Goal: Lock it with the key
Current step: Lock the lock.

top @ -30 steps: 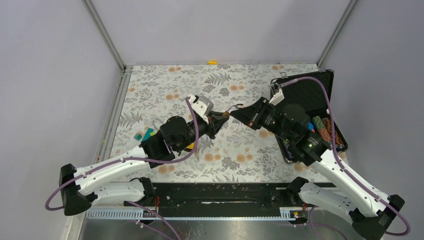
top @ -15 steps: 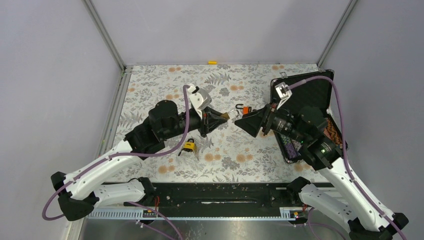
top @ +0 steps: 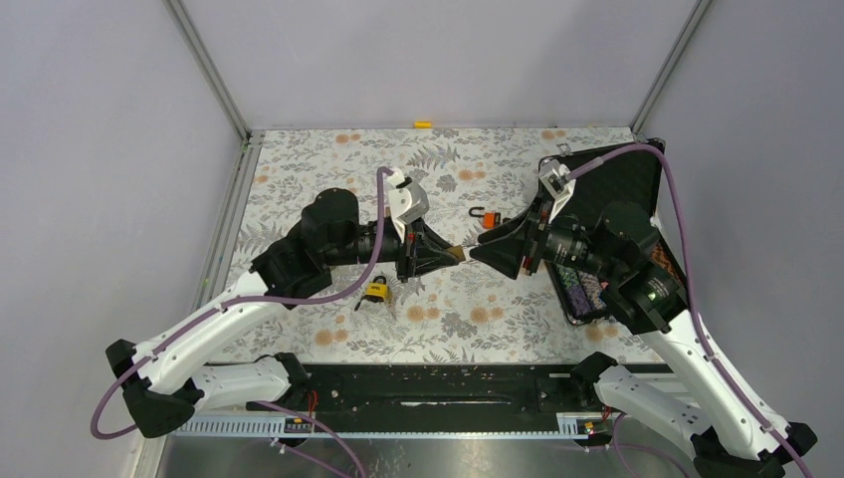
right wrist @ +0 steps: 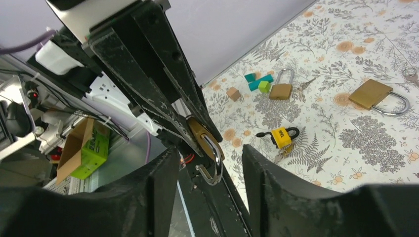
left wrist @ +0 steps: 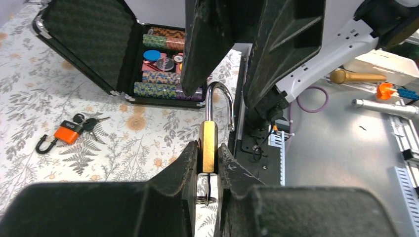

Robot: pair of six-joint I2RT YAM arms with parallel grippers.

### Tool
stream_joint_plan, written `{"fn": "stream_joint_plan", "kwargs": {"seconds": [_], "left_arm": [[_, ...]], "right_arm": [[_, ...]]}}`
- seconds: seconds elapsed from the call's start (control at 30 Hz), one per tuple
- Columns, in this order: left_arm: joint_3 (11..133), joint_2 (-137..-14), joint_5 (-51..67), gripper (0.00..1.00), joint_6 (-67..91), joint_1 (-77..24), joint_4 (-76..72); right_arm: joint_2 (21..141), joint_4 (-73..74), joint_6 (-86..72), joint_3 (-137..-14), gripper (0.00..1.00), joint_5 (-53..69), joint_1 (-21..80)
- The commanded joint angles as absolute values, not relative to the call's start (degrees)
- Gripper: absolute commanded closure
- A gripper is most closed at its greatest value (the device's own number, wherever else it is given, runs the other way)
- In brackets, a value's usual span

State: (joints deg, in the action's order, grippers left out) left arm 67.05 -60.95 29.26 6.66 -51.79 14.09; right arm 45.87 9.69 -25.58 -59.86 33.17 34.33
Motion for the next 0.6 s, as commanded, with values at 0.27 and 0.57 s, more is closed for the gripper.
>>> {"fn": "stream_joint_plan", "kwargs": {"seconds": [0.27,0.57], "left_arm": [[70.41,-60.30,41.65,1.00,9.19,-49.34,9.67],[68.74,-62.69,49.50,1.00,23.09,-49.02,-3.14]], "right_arm": [[44.41,9.19,-21.36,-58.94,0.91,39.71,34.10],[41.66,-2.16,-22.60,-53.94,1.00,40.53,34.04]]}}
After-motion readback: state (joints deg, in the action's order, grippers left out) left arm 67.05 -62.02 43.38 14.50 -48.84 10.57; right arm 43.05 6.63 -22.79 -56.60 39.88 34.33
